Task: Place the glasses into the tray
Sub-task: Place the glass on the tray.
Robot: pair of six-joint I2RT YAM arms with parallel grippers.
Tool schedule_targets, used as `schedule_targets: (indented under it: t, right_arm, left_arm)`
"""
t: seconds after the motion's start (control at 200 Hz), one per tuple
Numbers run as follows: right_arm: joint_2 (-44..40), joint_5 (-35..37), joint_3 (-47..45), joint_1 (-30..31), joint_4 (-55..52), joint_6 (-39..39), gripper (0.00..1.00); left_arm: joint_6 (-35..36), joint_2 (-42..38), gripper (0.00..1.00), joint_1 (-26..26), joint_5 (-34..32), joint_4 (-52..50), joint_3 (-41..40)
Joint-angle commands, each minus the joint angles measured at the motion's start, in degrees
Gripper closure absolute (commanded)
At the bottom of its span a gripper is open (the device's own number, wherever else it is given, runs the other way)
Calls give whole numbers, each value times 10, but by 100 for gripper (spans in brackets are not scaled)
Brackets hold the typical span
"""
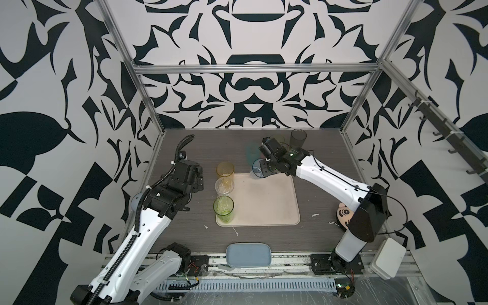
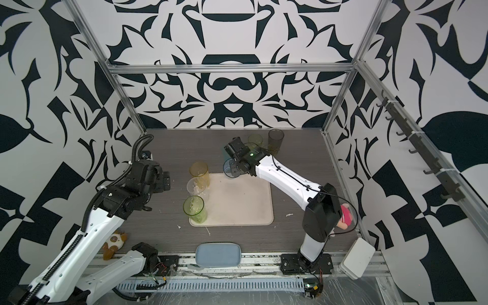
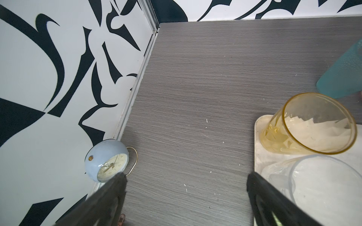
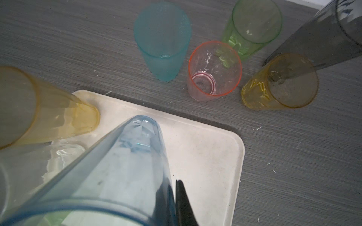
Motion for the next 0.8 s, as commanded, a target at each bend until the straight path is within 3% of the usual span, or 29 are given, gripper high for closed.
schedule_targets:
  t: [0.0,0.795]
  right_arm:
    - [12,22,18,3,-10,17,100]
    - [98,9,73,5,-65,41,100]
  left_arm:
    - [-12,-1,1,0,-5,-11,-5]
    - [-14,0,1,0,-6,-14,-4]
